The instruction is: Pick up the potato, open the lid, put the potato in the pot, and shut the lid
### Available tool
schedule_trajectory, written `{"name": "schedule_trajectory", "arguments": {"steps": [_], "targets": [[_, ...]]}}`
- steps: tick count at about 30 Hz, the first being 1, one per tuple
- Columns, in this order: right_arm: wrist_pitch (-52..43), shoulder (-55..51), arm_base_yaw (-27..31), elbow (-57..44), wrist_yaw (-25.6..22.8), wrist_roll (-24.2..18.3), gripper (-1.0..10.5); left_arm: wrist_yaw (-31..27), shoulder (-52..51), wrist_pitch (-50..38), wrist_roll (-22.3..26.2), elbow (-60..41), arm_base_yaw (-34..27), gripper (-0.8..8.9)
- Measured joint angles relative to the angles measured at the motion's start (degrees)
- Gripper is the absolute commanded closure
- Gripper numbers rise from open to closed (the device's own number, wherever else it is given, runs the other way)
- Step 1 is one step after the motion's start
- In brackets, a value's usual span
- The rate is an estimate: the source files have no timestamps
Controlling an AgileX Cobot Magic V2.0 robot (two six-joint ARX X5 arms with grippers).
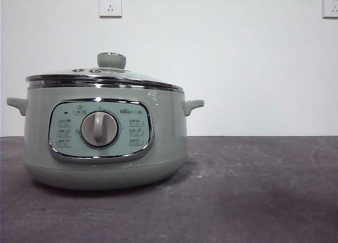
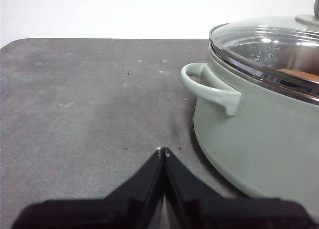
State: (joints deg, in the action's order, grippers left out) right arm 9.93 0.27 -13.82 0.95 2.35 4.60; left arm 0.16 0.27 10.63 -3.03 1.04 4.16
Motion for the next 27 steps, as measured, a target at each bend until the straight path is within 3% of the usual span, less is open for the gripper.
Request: {"name": "schedule_trajectory", "arguments": {"steps": [27], "targets": [[0.00,0.13,-0.02,0.00,0.09,1.25,9.5,0.00,0.00,0.00,0.00,0.00,0.00,8.17]]}}
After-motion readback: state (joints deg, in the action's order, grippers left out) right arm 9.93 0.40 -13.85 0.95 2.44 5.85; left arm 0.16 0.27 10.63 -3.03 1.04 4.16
